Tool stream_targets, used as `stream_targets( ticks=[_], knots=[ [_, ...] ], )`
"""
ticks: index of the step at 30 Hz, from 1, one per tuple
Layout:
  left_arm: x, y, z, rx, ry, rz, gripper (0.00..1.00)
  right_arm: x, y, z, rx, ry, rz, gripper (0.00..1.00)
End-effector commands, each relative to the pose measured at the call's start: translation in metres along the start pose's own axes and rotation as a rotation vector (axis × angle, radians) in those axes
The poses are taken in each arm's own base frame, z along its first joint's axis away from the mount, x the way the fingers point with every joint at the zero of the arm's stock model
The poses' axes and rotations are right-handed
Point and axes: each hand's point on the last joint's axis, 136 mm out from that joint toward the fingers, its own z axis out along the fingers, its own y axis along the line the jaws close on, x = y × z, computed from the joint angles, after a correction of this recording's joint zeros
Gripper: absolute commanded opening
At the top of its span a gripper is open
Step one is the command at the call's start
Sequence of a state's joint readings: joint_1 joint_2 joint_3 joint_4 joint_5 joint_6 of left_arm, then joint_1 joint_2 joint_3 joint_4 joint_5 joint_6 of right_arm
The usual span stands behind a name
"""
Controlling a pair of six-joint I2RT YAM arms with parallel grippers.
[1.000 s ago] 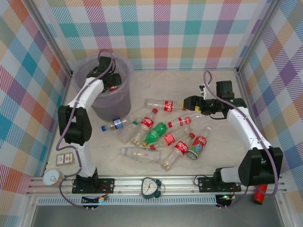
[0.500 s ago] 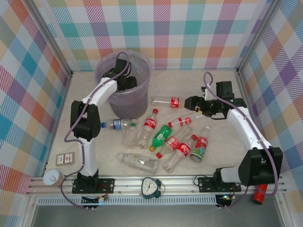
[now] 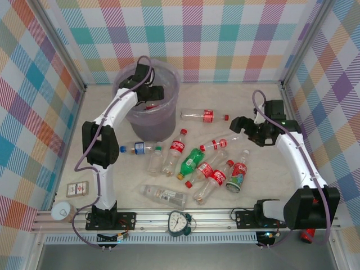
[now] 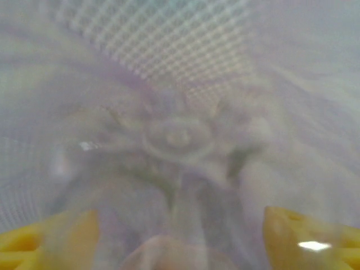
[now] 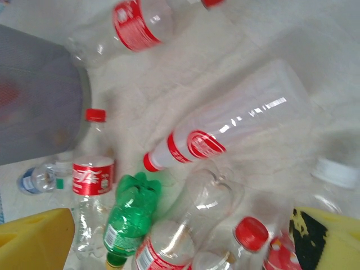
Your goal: Put the plastic bottles in the bin
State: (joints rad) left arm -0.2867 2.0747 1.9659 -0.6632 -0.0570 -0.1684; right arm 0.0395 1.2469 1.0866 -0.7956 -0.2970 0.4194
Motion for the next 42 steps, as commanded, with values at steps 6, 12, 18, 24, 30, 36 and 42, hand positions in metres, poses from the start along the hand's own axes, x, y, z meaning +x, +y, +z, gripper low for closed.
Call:
stream_targets(
  ticks=[6, 12, 18, 24, 30, 36, 42],
  knots=[
    [-0.044, -0.004, -0.094, 0.009, -0.151, 0.064, 0.86, 0.076, -0.054, -0.006, 0.196, 0.152, 0.192, 0.95],
    [-0.057, -0.011, -0.137, 0.055, -0.223, 0.049, 0.88, 0.116, -0.065, 0.003, 0.185, 0.231, 0.254, 0.89],
    [-0.066, -0.005, -0.193, 0.055, -0.314, 0.032, 0.88, 0.141, -0.067, 0.017, 0.169, 0.313, 0.267, 0.85],
    [-0.046, -0.004, -0.232, 0.102, -0.344, -0.021, 0.88, 0.152, -0.070, 0.031, 0.177, 0.344, 0.252, 0.80],
    [-0.008, -0.023, -0.243, 0.285, -0.316, -0.144, 0.86, 0.165, -0.085, 0.044, 0.224, 0.377, 0.263, 0.80],
    [0.015, -0.024, -0.259, 0.303, -0.329, -0.190, 0.85, 0.166, -0.095, 0.052, 0.263, 0.375, 0.265, 0.78],
    [0.023, -0.034, -0.264, 0.327, -0.327, -0.195, 0.85, 0.166, -0.101, 0.058, 0.274, 0.363, 0.262, 0.71]
  ],
)
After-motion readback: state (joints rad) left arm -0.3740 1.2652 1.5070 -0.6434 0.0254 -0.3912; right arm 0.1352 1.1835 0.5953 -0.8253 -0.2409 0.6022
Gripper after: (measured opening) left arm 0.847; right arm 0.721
